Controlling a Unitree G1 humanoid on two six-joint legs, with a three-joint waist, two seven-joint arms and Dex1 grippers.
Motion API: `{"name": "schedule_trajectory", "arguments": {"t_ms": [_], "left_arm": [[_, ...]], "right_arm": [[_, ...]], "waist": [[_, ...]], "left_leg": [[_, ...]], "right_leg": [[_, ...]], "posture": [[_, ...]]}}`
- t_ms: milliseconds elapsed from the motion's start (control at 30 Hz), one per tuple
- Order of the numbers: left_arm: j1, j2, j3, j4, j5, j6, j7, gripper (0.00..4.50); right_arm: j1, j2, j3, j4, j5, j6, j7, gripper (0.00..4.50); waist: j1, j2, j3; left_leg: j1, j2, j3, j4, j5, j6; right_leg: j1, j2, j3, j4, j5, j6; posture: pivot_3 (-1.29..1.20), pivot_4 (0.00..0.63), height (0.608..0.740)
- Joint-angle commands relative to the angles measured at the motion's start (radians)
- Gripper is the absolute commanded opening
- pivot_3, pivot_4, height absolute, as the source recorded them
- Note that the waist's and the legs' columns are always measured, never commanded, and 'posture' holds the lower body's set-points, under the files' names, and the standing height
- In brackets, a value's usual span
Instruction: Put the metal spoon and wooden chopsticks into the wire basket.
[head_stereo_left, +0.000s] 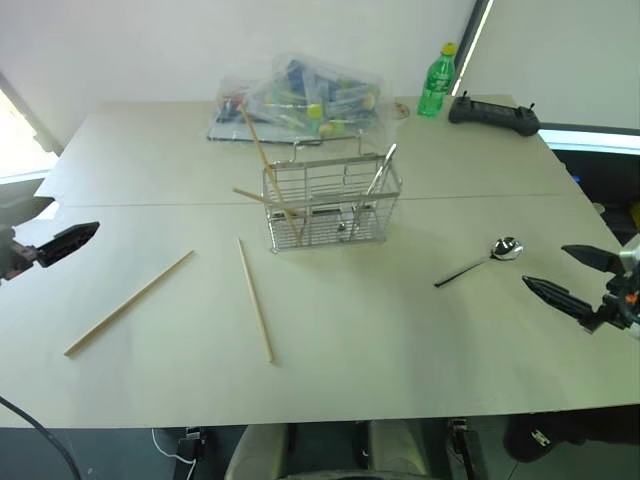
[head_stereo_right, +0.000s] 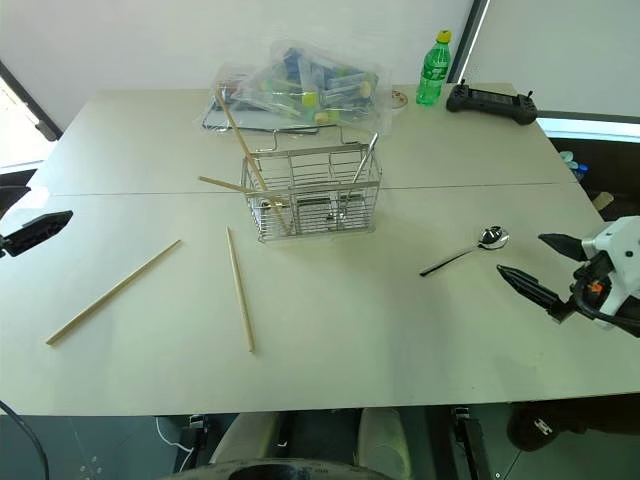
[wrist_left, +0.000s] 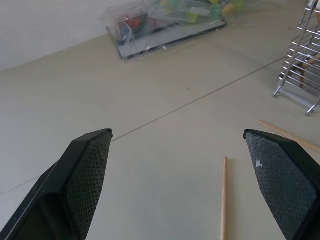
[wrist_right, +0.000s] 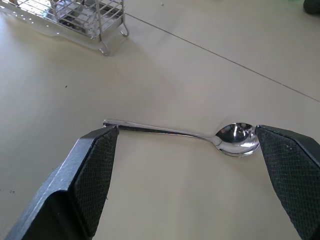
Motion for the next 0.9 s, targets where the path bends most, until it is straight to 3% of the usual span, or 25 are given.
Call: {"name": "schedule_trajectory", "arguments": {"t_ms": [33, 500, 900], "left_arm": [[-0.015, 0.027, 0.007, -0.005, 0.006, -0.039, -0.013, 4.44], [-0.043, 0.039, -0.028, -0.006, 0.01, -0.028, -0.009, 4.44], [-0.078, 0.025, -0.086, -0.088, -0.024, 0.026, -0.021, 4.44]], "right_arm": [[-0.015, 0.004, -0.029, -0.024, 0.015, -0.009, -0.005, 4.5], [-0.013, 0.005, -0.029, -0.019, 0.012, -0.018, -0.001, 4.5], [-0.067, -0.062, -0.018, 0.036, -0.025, -0.034, 0.035, 4.5]], "waist": [[0.0, 0.0, 0.0], [0.0, 0.0, 0.0], [-0.001, 0.0, 0.0]], "left_leg": [[0.0, 0.0, 0.0, 0.0, 0.0, 0.0], [0.001, 0.0, 0.0, 0.001, 0.0, 0.0], [0.003, 0.0, 0.002, 0.001, 0.0, 0.0]], "right_leg": [[0.0, 0.0, 0.0, 0.0, 0.0, 0.0], [0.0, 0.0, 0.0, 0.002, 0.0, 0.0], [0.001, 0.0, 0.0, 0.005, 0.0, 0.0]], "posture": [[0.0, 0.15, 0.731], [0.0, 0.15, 0.731], [0.0, 0.15, 0.731]]}}
